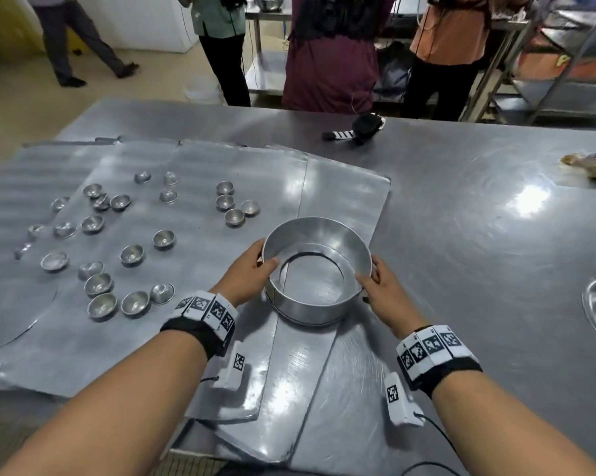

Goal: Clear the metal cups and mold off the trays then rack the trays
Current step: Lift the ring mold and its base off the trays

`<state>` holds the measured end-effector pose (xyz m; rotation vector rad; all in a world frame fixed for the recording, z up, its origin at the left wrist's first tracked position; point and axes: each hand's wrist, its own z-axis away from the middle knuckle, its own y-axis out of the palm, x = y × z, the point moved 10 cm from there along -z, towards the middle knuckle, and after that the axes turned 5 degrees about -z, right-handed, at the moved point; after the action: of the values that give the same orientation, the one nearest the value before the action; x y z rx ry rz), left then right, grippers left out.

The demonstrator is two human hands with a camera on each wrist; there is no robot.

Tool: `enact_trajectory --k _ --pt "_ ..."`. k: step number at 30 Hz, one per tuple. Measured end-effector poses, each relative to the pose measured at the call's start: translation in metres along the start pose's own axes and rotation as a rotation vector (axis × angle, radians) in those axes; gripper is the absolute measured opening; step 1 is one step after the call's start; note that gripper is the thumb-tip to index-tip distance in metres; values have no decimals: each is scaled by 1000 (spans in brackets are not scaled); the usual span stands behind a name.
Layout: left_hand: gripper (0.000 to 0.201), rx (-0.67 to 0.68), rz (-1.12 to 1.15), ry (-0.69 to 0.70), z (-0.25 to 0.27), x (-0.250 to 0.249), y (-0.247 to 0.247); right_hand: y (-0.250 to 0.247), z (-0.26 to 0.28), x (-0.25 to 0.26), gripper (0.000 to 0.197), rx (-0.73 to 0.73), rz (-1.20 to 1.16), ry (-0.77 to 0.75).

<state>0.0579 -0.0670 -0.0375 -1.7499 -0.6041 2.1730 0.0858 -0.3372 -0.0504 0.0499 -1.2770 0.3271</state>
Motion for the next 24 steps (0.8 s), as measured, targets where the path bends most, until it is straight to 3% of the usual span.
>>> enact_trajectory --k 3,11,16,21,24 --pt "36 -7 -75 -10 2 10 2 -4 0 3 43 -3 37 -27" --pt "52 -57 45 -58 3 17 2 -10 -7 10 36 -49 56 -25" --pt "41 -121 40 -82 5 15 -2 -12 -5 19 38 -84 126 -45" --pt "40 -150 8 -107 14 12 -9 -10 -4 37 58 -134 304 -81" --pt "41 -122 2 -120 24 10 -9 -2 -6 43 60 -132 422 -94"
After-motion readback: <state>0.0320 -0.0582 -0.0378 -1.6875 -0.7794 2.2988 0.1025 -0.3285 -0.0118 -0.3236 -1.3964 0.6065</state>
